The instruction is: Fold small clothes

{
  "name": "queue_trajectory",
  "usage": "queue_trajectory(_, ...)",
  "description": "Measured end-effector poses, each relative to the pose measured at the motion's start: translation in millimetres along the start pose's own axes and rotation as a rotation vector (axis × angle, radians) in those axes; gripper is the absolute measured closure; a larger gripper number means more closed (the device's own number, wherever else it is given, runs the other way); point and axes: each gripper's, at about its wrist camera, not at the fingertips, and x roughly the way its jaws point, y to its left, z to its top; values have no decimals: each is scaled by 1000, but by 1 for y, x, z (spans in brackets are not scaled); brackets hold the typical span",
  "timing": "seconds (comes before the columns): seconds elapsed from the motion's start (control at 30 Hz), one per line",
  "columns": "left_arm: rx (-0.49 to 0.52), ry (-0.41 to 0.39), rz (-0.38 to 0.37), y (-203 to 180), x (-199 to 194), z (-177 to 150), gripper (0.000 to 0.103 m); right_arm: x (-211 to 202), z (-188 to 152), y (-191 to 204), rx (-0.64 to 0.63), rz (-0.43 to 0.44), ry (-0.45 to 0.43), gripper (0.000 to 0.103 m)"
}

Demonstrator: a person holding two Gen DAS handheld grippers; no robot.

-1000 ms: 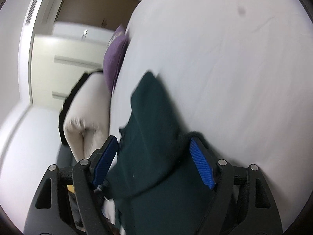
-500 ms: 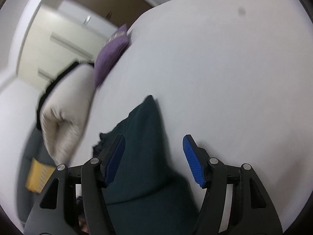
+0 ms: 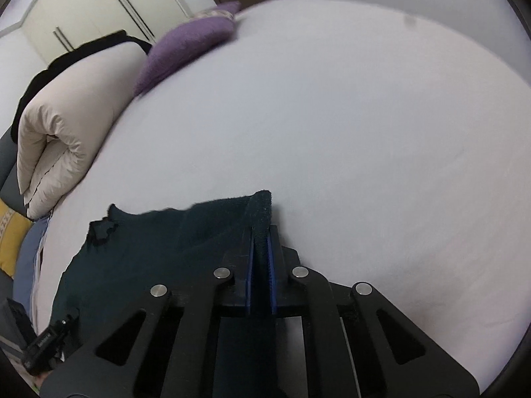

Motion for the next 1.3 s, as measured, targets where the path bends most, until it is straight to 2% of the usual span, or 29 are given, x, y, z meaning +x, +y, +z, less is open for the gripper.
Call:
queue_trajectory(0.07,-3,-1,-2,3,8,-2,90,0,0,-4,23,20,-21,97)
queue_trajectory(0.13,-25,0,-16,7,8,-1,89,19,-2,-16,57,2,23,98)
queue_trajectory(0.17,-25,1,-20,8,8,-1,89,23,-4,-23,74,34,16,99)
queue_trajectory(0.23,-23,-2,-25,9,8,-2,89,17,-3,-22,77,44,17,98)
queue_trajectory(0.33,-22,-8,-27,8,7,-2,88,1,-1,-17,64,1,25,88)
queue_trajectory(0.37,-20,-9,-25,8,7,-2,88,-15,-3,-12,48,-38,-3,83)
queue_trajectory(0.43,-16,-11,-21,8,7,-2,88,-36,-9,-1,7,-72,-46,83)
queue_trajectory(0.57,-2,-6,-11,6,7,-1,88,-60,-40,30,-111,-35,-47,83)
queue_trajectory(0.63,28,-2,2,4,7,1,90,-50,-59,37,-156,-55,-3,84)
queue_trajectory(0.7,35,-5,7,3,4,2,91,-33,-72,26,-148,-77,36,84)
queue_trajectory(0.77,30,-32,8,4,-3,2,93,-38,-71,24,-125,-55,16,84)
queue_trajectory(0.83,23,-54,9,5,-7,1,93,-44,-67,29,-122,-71,19,84)
queue_trajectory(0.9,33,-18,43,9,6,-6,92,-47,-65,36,-160,-91,11,84)
queue_trajectory(0.97,39,-24,47,11,11,-10,90,-39,-70,36,-171,-107,30,84)
queue_trajectory(1.07,42,-22,46,12,9,-9,89,-37,-72,22,-146,-56,-6,85)
queue_trajectory(1.1,32,-22,32,14,5,-8,85,-39,-71,17,-122,-31,-9,85)
queue_trajectory(1.17,7,-34,35,18,-14,-7,68,-41,-69,7,-104,-7,-10,85)
queue_trajectory(1.23,-32,-112,27,30,-55,-8,39,-50,-70,8,-98,-26,-19,84)
queue_trajectory(1.3,-71,-178,27,50,-94,-14,32,-69,-74,11,-81,-39,-48,79)
